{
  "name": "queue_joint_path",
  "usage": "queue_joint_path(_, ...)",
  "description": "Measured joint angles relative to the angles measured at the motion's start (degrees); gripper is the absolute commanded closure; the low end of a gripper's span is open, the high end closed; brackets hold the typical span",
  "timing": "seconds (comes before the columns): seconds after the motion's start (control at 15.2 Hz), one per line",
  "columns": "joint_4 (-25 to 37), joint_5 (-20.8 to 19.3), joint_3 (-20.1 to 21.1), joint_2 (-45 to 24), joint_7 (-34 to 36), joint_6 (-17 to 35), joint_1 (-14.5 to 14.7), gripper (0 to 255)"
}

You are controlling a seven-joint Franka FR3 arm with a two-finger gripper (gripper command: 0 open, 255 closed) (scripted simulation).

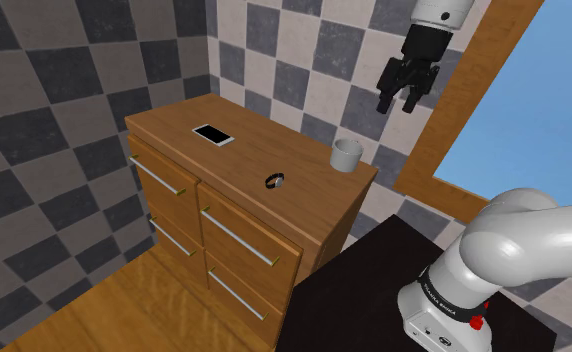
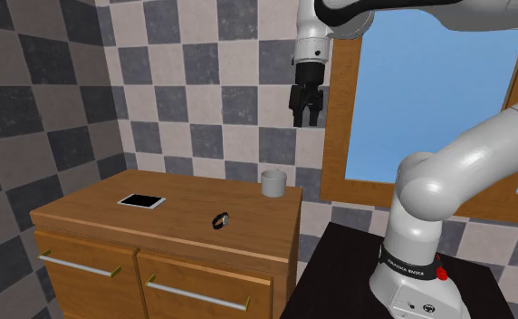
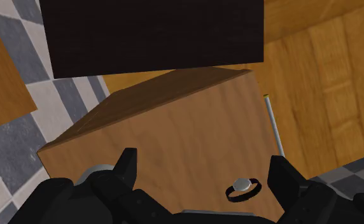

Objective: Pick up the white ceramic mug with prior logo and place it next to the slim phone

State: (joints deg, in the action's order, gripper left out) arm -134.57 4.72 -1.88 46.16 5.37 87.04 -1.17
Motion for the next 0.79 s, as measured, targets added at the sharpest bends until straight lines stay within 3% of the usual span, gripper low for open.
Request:
queue_joint_path(0.2, -1.31, -0.49, -0.05, -1.09, -0.30, 2.50, -0.21, 0)
queue_joint_path(0.79, -7.21, -4.00, -0.80, -12.27, -1.80, 20.83, -1.91, 0)
